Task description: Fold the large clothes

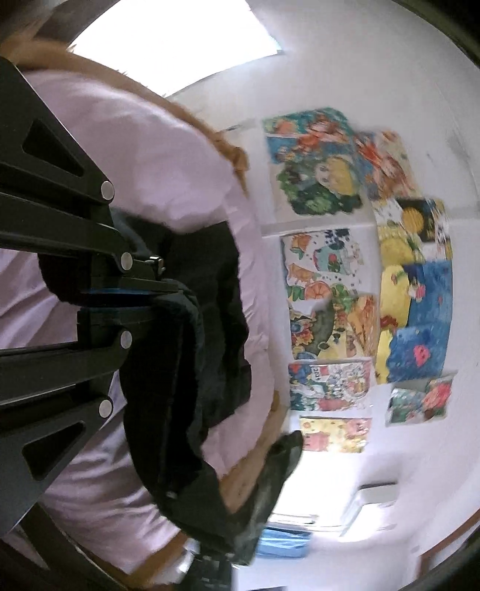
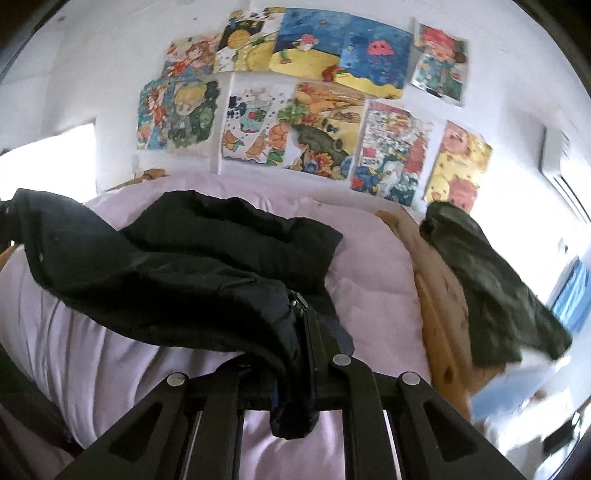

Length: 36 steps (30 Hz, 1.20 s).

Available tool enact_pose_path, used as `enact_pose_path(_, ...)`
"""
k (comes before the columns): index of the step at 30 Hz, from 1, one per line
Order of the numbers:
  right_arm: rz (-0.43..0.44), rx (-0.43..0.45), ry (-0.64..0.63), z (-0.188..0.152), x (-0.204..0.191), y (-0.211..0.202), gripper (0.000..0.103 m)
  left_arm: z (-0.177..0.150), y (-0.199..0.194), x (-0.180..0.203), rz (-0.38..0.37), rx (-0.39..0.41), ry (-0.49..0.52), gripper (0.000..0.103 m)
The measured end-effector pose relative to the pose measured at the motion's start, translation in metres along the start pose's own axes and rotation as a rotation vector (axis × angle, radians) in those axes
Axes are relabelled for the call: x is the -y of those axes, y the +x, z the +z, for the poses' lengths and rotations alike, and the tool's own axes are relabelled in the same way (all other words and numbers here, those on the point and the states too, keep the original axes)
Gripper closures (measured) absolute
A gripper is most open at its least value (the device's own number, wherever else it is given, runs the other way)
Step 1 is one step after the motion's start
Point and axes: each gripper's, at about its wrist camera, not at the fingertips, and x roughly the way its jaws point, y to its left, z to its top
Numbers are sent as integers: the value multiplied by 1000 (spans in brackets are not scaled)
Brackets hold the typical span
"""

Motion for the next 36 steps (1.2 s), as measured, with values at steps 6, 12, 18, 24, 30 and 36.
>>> enact_pose_path(6,-58,-10,-51,56,22,37,92,50,56,-10,63,-1,35,100)
enact_pose_path(12,-77,-18,-8,102,38,81,92,81,115,-29,150,-39,-29,100)
enact_pose_path(18,-104,22,-4,129,48,124,92,83,152,-24,310,48,64,101)
enact_pose_path(24,-141,43,43,155,59,173,92,98,194,-41,339,83,9,101)
enact_pose_path(30,-162,69,91,171,68,219,92,115,249,-58,342,85,-45,101)
enact_pose_path(36,-137,26,98,170,70,274,92,108,310,-78,311,31,-111,101)
